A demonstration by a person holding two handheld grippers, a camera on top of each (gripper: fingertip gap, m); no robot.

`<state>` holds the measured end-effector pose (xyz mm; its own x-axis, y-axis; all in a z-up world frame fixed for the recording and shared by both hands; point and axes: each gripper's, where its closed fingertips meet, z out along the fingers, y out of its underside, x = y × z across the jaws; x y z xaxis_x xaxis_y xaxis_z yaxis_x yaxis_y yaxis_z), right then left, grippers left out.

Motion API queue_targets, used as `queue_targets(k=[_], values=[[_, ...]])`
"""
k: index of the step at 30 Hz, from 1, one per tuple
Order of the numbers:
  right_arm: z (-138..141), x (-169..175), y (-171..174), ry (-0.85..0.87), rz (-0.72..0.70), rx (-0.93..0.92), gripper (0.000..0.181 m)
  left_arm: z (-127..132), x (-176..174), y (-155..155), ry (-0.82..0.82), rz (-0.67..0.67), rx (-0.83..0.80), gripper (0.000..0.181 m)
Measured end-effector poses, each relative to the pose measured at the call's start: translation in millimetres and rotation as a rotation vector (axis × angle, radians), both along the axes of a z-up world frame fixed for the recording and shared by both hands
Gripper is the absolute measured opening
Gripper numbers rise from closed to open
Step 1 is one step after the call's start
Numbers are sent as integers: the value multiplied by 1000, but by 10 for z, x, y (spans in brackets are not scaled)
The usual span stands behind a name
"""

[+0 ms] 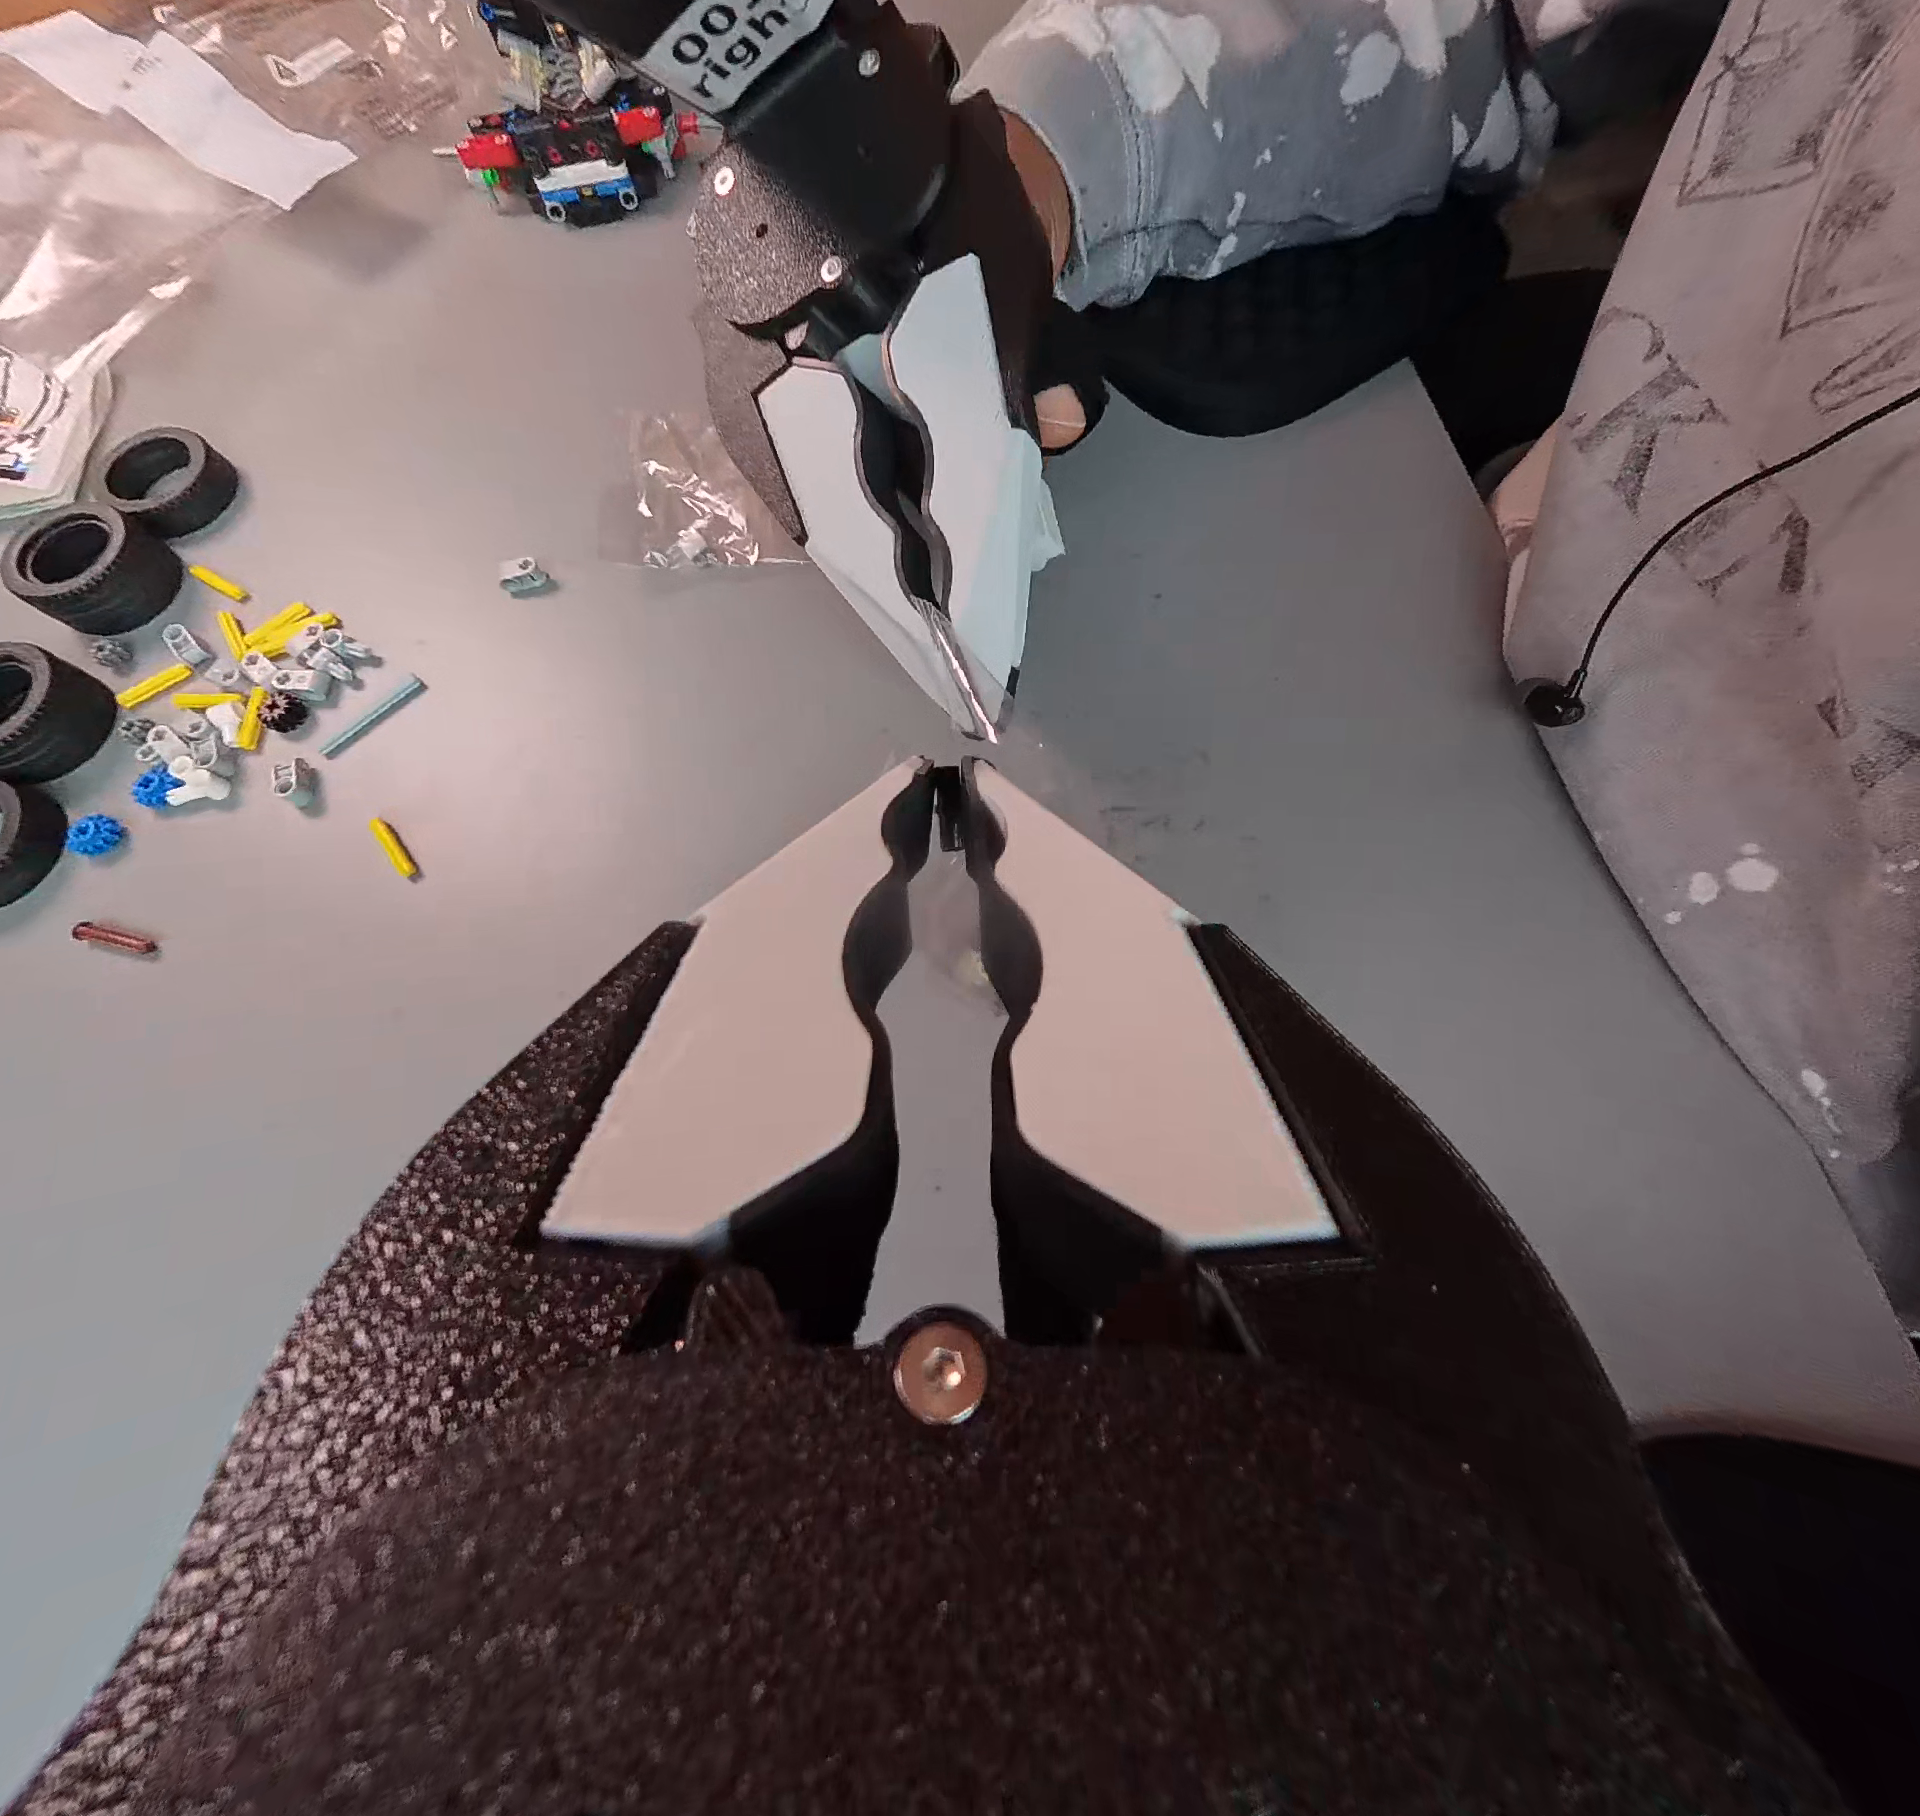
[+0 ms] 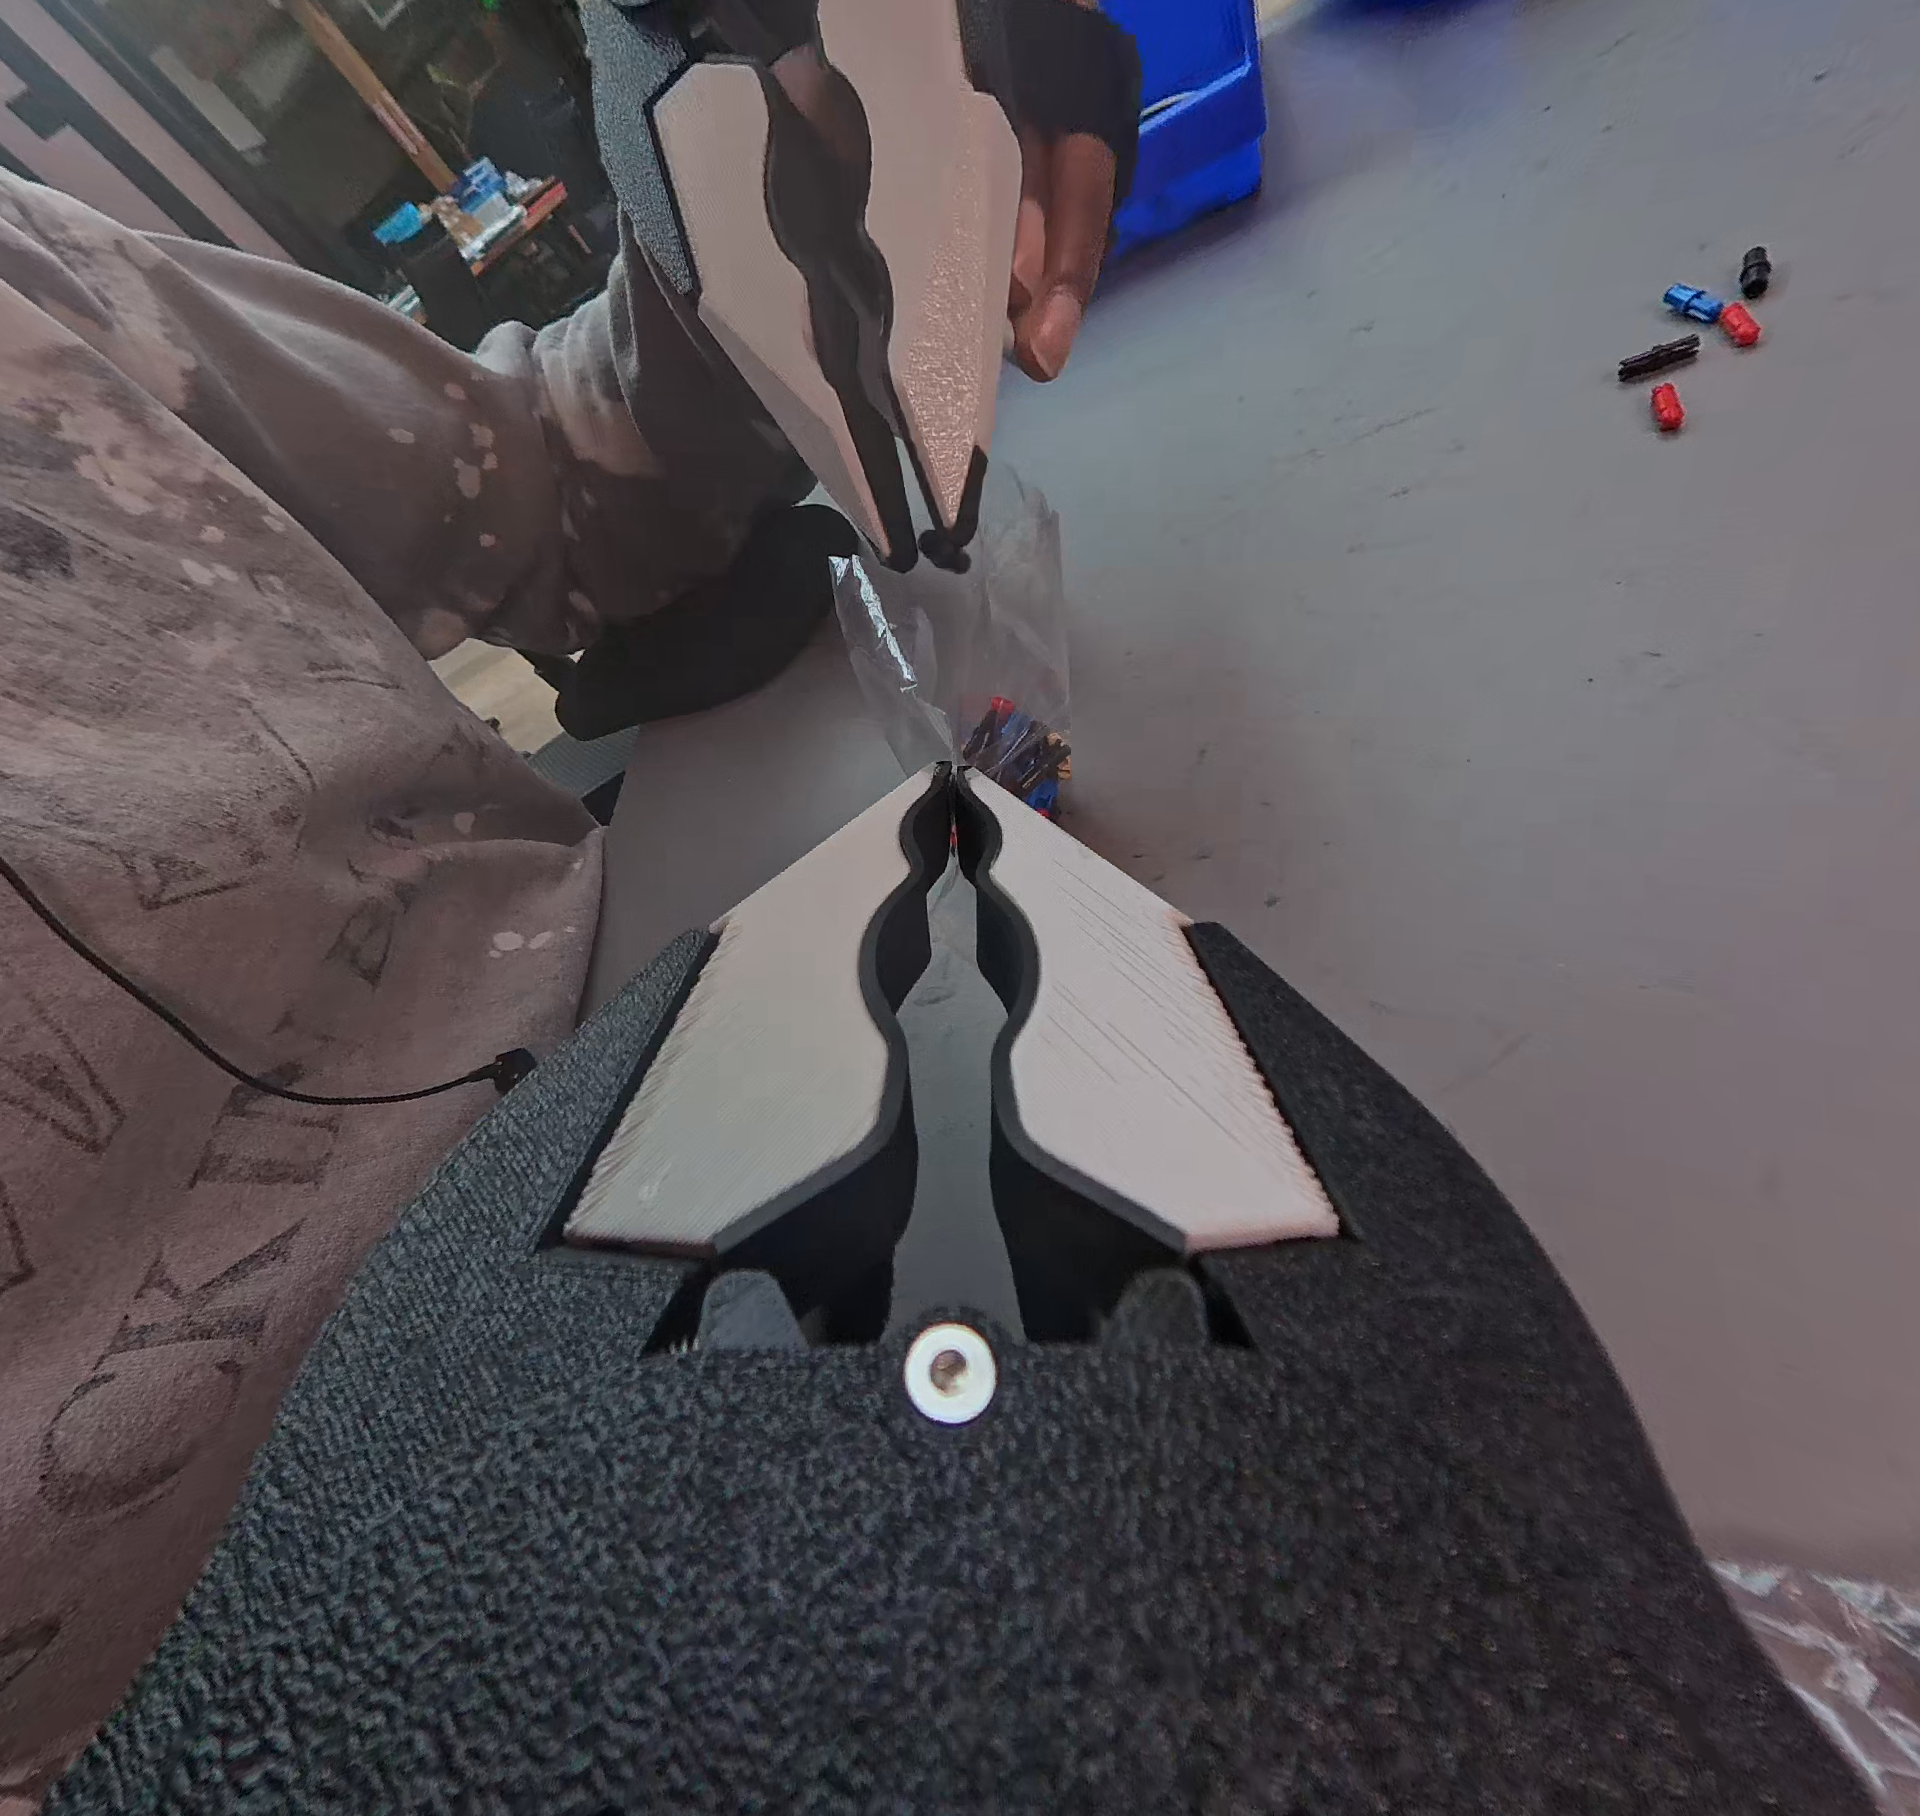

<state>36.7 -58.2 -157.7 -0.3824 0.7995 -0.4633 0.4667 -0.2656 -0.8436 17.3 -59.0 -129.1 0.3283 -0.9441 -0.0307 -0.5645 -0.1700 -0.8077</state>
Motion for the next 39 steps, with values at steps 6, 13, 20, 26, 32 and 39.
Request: queue_targets(k=[6, 13, 20, 26, 32, 39], values=[[3, 3, 3, 1, 0, 4, 0, 59, -321, 193, -85, 117, -15, 20], [-4, 1, 4, -1, 0, 2, 0, -774, -1575, 926, 74, 735, -133, 25], [-6, 3, 10, -3, 1, -1, 0, -958, -1701, 1082, 124, 800, -113, 18], [-8, 6, 2, -4, 5, -1, 0, -961, -1666, 1088, 122, 779, -108, 9], [-5, 6, 1, -3, 2, 7, 0, -915, -1635, 1015, 100, 728, -103, 5], [-7, 2, 3, -2, 1, 8, 0, -40, -684, 391, -245, 213, -82, 4]])
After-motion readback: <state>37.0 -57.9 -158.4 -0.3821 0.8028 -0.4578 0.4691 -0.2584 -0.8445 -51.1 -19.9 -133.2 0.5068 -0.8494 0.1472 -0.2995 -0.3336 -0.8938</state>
